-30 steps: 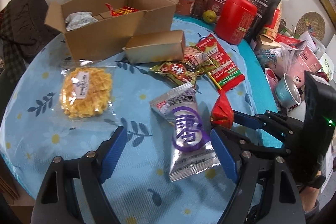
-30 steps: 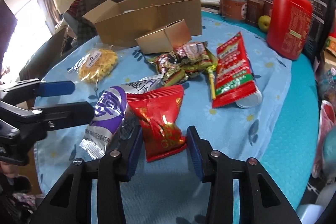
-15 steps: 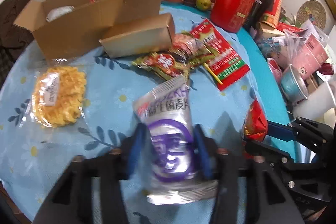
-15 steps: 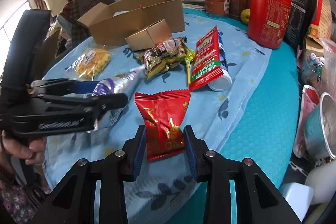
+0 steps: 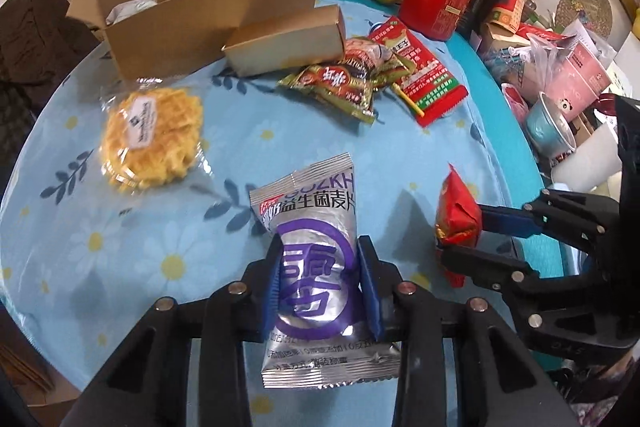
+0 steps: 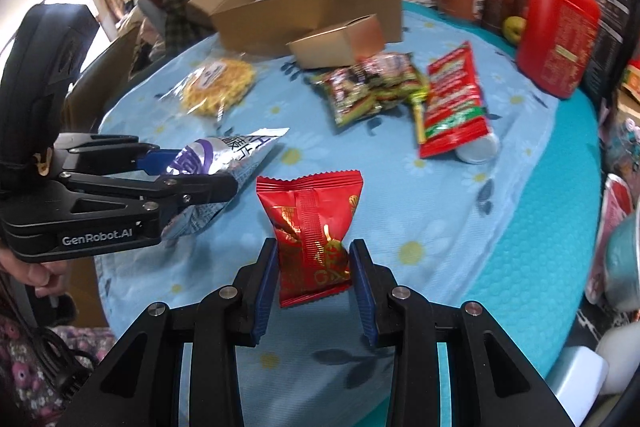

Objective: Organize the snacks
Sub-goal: 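Grasp the silver-purple GOZKH bag with the left tool while the right grasps a red packet, then lift both held packs and carry them toward the cardboard box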

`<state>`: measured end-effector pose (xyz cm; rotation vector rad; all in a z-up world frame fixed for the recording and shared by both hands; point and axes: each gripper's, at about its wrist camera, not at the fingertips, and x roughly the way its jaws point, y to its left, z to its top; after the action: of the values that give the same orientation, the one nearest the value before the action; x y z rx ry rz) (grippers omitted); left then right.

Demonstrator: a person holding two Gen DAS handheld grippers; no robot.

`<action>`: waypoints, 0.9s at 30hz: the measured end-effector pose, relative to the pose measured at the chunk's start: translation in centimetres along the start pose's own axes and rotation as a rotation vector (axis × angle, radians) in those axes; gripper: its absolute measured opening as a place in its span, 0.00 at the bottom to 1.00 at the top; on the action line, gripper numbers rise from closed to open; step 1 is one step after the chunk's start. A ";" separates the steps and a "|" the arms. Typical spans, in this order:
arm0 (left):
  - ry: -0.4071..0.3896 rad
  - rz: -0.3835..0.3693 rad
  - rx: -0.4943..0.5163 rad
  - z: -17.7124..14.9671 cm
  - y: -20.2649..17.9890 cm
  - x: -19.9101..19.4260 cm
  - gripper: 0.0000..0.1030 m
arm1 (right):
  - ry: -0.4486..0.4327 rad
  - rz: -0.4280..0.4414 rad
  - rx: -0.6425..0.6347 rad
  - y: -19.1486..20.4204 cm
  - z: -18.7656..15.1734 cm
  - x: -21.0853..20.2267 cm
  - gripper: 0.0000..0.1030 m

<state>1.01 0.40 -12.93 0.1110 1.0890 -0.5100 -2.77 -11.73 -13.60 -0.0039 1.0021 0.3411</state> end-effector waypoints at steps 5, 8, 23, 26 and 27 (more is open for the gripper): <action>0.010 -0.018 -0.011 -0.4 0.6 0.2 0.34 | 0.003 0.007 -0.018 1.0 0.3 0.6 0.36; 0.033 -0.035 -0.043 -0.4 1.0 1.0 0.35 | 0.013 0.003 -0.012 1.2 0.6 1.2 0.38; -0.014 -0.061 -0.059 -0.8 1.5 1.4 0.37 | 0.016 -0.075 -0.086 2.8 1.7 3.5 0.40; -0.020 -0.068 -0.081 -1.0 1.9 1.2 0.36 | 0.006 -0.076 -0.075 2.8 1.7 3.4 0.36; -0.021 -0.068 -0.082 -1.0 2.0 1.1 0.36 | 0.000 -0.069 -0.063 2.7 1.6 3.2 0.35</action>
<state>1.46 2.08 -14.69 -0.0035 1.0941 -0.5257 -0.64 -8.06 -15.01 -0.0957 0.9883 0.3094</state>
